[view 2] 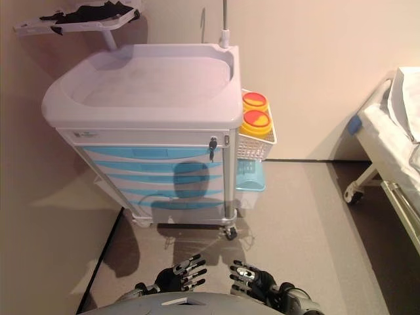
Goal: Open the drawer and pick up the medicine
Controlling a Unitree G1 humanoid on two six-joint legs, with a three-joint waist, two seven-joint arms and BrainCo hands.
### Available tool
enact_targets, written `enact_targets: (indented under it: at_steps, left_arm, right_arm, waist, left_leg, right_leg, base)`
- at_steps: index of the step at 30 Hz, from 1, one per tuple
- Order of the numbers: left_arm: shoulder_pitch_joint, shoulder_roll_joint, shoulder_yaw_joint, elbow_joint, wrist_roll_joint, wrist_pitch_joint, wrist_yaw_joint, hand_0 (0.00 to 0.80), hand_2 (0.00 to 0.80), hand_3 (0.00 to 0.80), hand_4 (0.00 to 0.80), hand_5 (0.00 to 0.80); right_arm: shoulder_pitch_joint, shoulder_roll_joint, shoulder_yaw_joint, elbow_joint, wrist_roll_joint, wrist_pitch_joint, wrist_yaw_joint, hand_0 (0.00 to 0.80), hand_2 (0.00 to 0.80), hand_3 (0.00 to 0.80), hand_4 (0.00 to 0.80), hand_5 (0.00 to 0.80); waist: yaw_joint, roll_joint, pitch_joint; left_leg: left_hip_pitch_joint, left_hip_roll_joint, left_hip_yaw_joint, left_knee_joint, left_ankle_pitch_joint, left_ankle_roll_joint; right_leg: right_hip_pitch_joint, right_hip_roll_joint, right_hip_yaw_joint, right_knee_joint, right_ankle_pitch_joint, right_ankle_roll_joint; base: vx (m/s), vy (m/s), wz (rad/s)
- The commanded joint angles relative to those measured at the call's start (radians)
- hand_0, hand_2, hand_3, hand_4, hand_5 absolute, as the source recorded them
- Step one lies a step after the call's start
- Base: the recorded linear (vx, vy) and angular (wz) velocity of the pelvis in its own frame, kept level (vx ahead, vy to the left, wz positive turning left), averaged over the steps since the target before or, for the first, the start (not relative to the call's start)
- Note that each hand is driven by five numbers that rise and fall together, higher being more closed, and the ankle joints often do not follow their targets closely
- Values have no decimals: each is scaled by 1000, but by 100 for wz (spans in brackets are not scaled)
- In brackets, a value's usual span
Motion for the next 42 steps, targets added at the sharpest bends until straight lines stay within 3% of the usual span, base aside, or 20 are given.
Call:
enact_targets:
  at_steps: [1,6,11,13,18,21,25,35,42]
  left_arm:
    - [-96,-27,18,48,-29,1,-36,0,0,0,0,0]
    - [-90,-31,23,35,-63,0,-57,0,0,0,0,0]
    - [-86,-26,28,10,-111,-158,-25,0,0,0,0,0]
    - [-85,-26,43,-7,-152,-178,0,0,0,0,0,0]
    - [-69,-45,74,-15,-254,10,-129,0,0,0,0,0]
    - [-64,-56,91,6,-288,61,-191,0,0,0,0,0]
    - [-59,-68,115,42,-311,61,-201,0,0,0,0,0]
    - [-45,-81,181,89,-437,153,-143,0,0,0,0,0]
    - [-103,-87,207,71,-587,156,-120,0,0,0,0,0]
  right_arm:
    - [-58,50,-16,33,10,-22,46,0,0,0,0,0]
    - [-58,48,-17,28,7,-19,47,0,0,0,0,0]
    - [-56,48,-17,27,14,-20,46,0,0,0,0,0]
    - [-53,47,-22,25,15,-19,48,0,0,0,0,0]
    - [-55,55,-30,25,20,-16,43,0,0,0,0,0]
    - [-55,58,-37,33,13,-18,52,0,0,0,0,0]
    - [-54,61,-44,53,8,-25,65,0,0,0,0,0]
    - [-18,73,-76,36,69,-47,48,0,0,0,0,0]
    - [-23,68,-80,-41,173,-88,33,0,0,0,0,0]
  waist:
    - [6,-24,40]
    - [7,-24,41]
    - [12,-24,39]
    - [15,-25,36]
    - [24,-30,40]
    - [24,-33,43]
    - [22,-37,44]
    - [11,-41,71]
    - [-4,-46,186]
  left_leg:
    - [21,-56,10,7,-82,63]
    - [20,-56,10,8,-82,62]
    - [19,-57,6,6,-81,62]
    - [17,-58,2,6,-80,63]
    - [12,-61,-2,10,-80,64]
    - [14,-63,0,10,-83,66]
    - [20,-63,4,9,-88,67]
    - [12,-56,-5,28,-92,77]
    - [-149,-80,-35,242,-152,105]
  right_leg:
    - [-45,-11,-25,35,34,-6]
    - [-45,-11,-26,35,35,-7]
    - [-43,-11,-27,33,35,-7]
    - [-43,-11,-28,33,35,-7]
    - [-44,-14,-37,39,35,-10]
    - [-44,-14,-38,40,35,-11]
    - [-41,-17,-36,41,33,-10]
    - [-62,-39,-20,123,-2,-6]
    - [-234,-41,14,360,-92,-42]
  base:
    - [0,0,0]
    - [0,0,0]
    - [0,0,0]
    - [0,0,0]
    - [0,0,0]
    - [0,0,0]
    - [40,5,0]
    - [72,27,0]
    - [-70,62,3]
